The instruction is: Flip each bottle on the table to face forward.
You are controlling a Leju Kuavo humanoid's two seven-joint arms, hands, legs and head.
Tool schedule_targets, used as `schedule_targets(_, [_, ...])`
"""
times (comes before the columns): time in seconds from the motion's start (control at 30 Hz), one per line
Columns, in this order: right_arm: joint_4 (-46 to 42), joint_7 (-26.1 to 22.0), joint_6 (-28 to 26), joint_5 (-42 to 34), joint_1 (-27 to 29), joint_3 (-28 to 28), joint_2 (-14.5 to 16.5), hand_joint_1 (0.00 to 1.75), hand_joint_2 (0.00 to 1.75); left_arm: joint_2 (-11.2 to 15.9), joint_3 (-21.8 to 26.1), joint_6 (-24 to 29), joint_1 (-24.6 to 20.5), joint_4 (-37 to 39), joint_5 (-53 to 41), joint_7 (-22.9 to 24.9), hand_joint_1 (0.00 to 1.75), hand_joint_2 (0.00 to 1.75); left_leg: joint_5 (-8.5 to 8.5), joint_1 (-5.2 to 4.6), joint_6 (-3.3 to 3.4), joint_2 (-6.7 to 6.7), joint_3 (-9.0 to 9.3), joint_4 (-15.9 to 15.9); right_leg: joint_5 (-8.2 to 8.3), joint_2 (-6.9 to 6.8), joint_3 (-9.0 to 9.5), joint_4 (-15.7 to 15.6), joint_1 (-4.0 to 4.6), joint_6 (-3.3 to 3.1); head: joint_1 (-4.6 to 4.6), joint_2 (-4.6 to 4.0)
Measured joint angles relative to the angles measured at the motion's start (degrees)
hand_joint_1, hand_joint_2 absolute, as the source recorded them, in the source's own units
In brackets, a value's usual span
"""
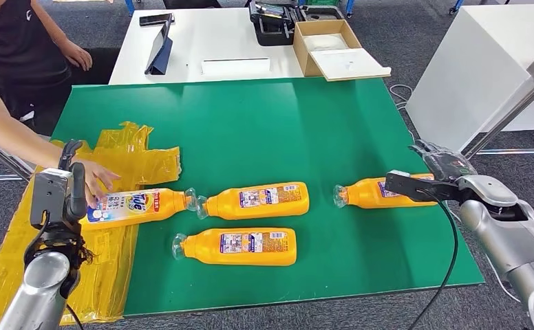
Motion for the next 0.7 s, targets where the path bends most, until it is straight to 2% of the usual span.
schedule_targets(0.2, [1.4,-3.0,8.9,-1.5,-1.6,2.5,-0.9,0.00,0.00,0.0,0.0,0.0,-0.2,0.5,0.8,-0.4,0.00,0.00,0.01,0.00,0.01,-0.01,-0.02,0.0,0.00,-0.01,-0.03,0.0,-0.01,0.00,0.00,0.00])
schedule_targets(0.3, [2.6,-4.5,11.5,-1.6,-2.6,4.8,-1.5,0.00,0.00,0.0,0.0,0.0,-0.3,0.9,0.9,-0.4,0.00,0.00,0.02,0.00,0.02,-0.01,-0.04,0.0,0.00,-0.01,-0.03,0.0,-0.01,0.00,0.00,0.00])
schedule_targets(0.53, [7.3,-6.6,12.0,-0.1,-5.6,9.5,-2.0,0.00,0.00,0.0,-0.1,0.0,-0.5,1.6,1.3,-0.4,0.00,0.00,0.02,0.00,0.02,-0.01,-0.06,0.0,0.00,-0.01,-0.06,0.0,-0.01,0.00,0.00,0.00])
schedule_targets(0.7, [12.5,-7.2,9.5,1.3,-7.6,12.5,-1.9,0.00,0.00,0.0,-0.5,-0.1,-1.1,2.0,1.4,-0.4,0.00,0.00,0.02,0.00,0.02,-0.01,-0.07,0.0,0.00,-0.01,-0.06,0.0,0.00,0.00,-0.01,0.00])
